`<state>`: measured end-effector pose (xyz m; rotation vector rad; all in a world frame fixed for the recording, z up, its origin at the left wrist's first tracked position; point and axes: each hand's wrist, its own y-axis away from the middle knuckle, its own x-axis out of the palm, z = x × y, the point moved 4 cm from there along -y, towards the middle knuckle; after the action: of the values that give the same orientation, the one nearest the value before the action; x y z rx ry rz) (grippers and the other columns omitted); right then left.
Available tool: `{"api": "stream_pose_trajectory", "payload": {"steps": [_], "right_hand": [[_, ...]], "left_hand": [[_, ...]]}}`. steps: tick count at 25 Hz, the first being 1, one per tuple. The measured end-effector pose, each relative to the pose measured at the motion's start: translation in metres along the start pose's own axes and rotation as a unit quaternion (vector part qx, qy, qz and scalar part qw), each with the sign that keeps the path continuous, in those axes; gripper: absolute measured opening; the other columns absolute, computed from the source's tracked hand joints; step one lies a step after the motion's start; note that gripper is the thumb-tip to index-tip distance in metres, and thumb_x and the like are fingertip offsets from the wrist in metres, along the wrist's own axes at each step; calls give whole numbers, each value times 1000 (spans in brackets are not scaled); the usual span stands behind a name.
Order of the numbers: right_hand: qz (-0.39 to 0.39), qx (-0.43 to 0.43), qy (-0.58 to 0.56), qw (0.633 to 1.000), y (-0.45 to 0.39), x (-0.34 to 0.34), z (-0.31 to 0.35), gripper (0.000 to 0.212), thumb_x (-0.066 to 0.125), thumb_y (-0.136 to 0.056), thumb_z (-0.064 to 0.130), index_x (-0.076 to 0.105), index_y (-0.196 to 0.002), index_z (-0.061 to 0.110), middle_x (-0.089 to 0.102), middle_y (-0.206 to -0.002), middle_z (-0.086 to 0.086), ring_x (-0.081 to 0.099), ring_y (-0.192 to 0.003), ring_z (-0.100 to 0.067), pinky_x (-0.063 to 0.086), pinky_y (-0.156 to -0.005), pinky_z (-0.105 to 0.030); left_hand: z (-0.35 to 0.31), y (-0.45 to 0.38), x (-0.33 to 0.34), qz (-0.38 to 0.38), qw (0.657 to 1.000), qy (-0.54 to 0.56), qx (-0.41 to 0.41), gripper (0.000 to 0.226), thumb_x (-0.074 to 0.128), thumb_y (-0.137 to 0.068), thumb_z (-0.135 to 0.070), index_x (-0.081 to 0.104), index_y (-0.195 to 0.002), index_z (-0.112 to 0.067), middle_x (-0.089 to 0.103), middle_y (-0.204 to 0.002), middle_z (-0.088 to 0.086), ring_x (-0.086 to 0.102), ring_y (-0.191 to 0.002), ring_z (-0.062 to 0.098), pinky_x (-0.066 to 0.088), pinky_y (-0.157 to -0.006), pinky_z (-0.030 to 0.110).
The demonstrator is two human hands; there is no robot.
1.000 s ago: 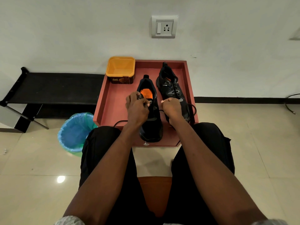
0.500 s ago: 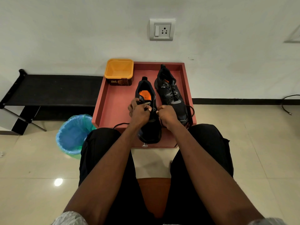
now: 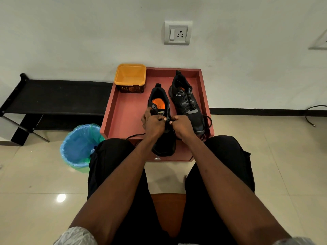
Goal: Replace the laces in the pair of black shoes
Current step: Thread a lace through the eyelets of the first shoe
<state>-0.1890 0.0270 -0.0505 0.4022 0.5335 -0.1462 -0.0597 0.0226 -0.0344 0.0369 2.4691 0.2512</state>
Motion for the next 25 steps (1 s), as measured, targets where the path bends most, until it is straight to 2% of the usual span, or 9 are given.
{"api": "stream_pose_trajectory", "payload": {"steps": [4, 8, 13, 16, 18, 20, 21, 23, 25], "right_hand": [[-10, -40, 61, 997, 5, -7, 7, 13, 61, -91, 15, 72, -85, 10, 70, -88, -14, 65, -88, -30, 46, -68, -31], [-47, -84, 70, 993, 11, -11, 20, 9, 65, -90, 18, 65, -81, 17, 70, -91, -9, 64, -86, -24, 51, -73, -34], [-65, -93, 116, 987, 21, -8, 27, 12, 57, -90, 11, 59, -78, 10, 66, -85, -8, 63, -82, -29, 49, -68, -37], [-199, -60, 48, 977, 28, -44, 34, 12, 49, -92, 7, 61, -94, 6, 60, -91, -5, 59, -81, -21, 39, -61, -27], [-334, 1, -88, 938, 30, -81, 27, 15, 47, -95, 6, 60, -102, 4, 60, -101, -8, 60, -86, -20, 42, -62, -23], [-423, 58, -138, 894, 32, -104, 16, 18, 49, -95, 7, 59, -110, 5, 58, -117, -11, 60, -101, -25, 50, -80, -32], [-442, 67, -82, 891, 32, -107, 14, 23, 53, -93, 7, 57, -116, 5, 55, -124, -12, 57, -111, -27, 49, -90, -37], [-401, -14, 45, 915, 32, -92, 22, 37, 58, -86, 3, 54, -122, 6, 54, -129, -13, 51, -120, -28, 44, -101, -42], [-252, -145, 100, 951, 28, -55, 33, 36, 58, -85, 1, 57, -120, 10, 63, -118, -9, 57, -113, -27, 43, -103, -46]], "left_hand": [[1, -5, -7, 67, 998, -16, 12, 22, 62, -93, -23, 72, -110, -13, 12, -160, 7, 20, -141, 34, 20, -120, 42], [19, -11, -18, 145, 985, -76, 62, 79, 83, -76, -35, 45, -145, -23, 15, -158, 9, 27, -143, 34, 29, -119, 46], [21, -3, -22, 134, 982, -94, 97, 94, 86, -72, -35, 34, -150, -28, 14, -161, 9, 31, -143, 32, 34, -116, 47], [26, -4, -22, 129, 984, -82, 93, 100, 89, -65, -40, 34, -148, -32, 17, -160, 4, 33, -142, 31, 36, -114, 50], [27, -4, -23, 133, 984, -73, 92, 101, 90, -64, -41, 34, -147, -34, 18, -159, 3, 33, -141, 31, 37, -114, 50], [25, -2, -24, 136, 983, -74, 96, 100, 90, -66, -39, 33, -148, -32, 19, -158, 4, 33, -141, 31, 37, -114, 49], [24, -1, -24, 134, 983, -76, 97, 101, 89, -67, -38, 32, -149, -31, 19, -158, 4, 33, -141, 30, 36, -114, 48], [23, 0, -26, 132, 984, -73, 98, 103, 89, -68, -37, 29, -151, -29, 19, -159, 5, 31, -142, 30, 36, -115, 48], [21, 2, -26, 130, 984, -69, 104, 104, 89, -68, -36, 27, -153, -29, 20, -158, 6, 31, -142, 30, 36, -115, 46]]}}
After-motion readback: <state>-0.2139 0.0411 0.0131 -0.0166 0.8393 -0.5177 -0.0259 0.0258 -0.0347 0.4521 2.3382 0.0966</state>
